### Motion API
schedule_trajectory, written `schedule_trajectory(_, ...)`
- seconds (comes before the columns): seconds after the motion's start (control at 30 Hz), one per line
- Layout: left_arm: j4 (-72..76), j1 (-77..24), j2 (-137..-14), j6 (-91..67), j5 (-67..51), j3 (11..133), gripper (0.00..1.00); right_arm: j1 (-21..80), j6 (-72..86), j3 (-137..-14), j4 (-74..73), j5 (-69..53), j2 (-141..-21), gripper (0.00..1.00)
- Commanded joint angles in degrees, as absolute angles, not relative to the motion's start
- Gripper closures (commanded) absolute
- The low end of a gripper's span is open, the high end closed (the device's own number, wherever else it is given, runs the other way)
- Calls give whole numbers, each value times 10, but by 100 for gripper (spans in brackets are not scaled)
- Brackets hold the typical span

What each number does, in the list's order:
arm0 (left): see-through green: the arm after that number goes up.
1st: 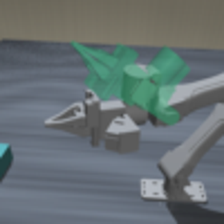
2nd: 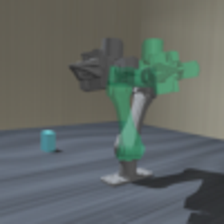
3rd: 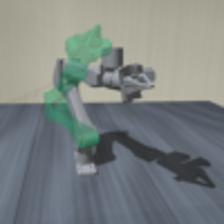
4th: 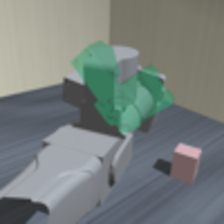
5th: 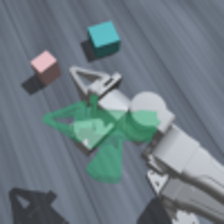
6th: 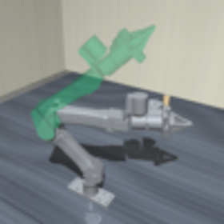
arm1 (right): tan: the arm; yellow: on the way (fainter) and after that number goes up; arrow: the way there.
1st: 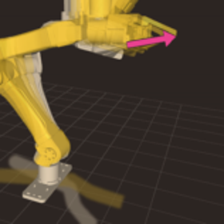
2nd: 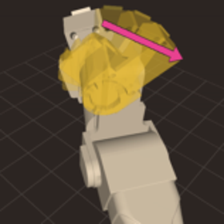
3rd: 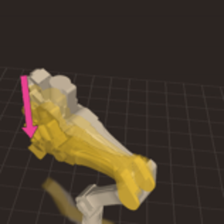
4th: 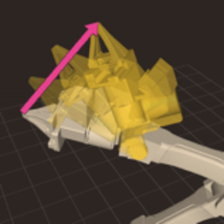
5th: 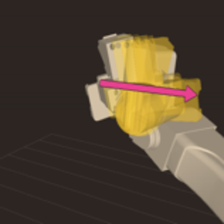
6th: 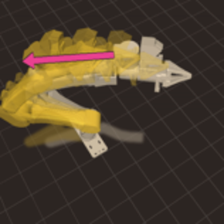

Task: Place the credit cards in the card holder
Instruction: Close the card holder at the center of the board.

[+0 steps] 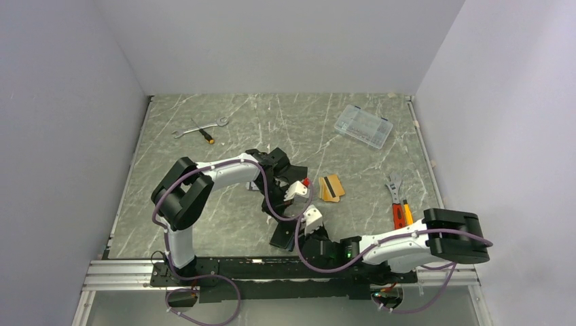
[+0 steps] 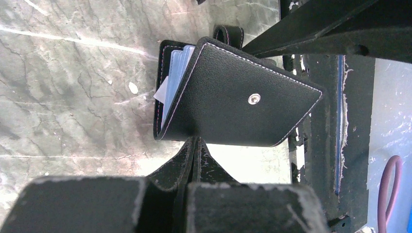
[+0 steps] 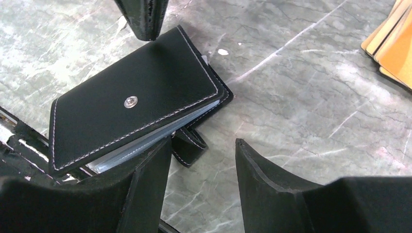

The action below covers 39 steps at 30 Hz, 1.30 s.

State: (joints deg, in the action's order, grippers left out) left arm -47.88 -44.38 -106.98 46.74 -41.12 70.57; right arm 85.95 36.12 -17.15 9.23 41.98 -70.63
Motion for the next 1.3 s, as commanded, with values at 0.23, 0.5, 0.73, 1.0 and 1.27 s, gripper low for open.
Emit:
schedule_trajectory(0.23, -487, -447, -1056, 460, -431, 723, 100, 887, 321, -145, 101, 378, -588, 45)
schedule_trajectory(0.5, -500, -452, -1060, 464, -427, 731, 100, 887, 313, -152, 107, 361, -628, 45)
schedule_trajectory(0.73, -502, -452, -1054, 467, -429, 725, 100, 887, 349, -199, 61, 431, -724, 48)
schedule_trajectory(1.0, -507, -453, -1060, 477, -432, 725, 100, 888, 322, -181, 163, 456, -746, 55)
schedule_trajectory(1.27, -510, -458, -1067, 483, -428, 726, 100, 887, 346, -186, 204, 475, -791, 77)
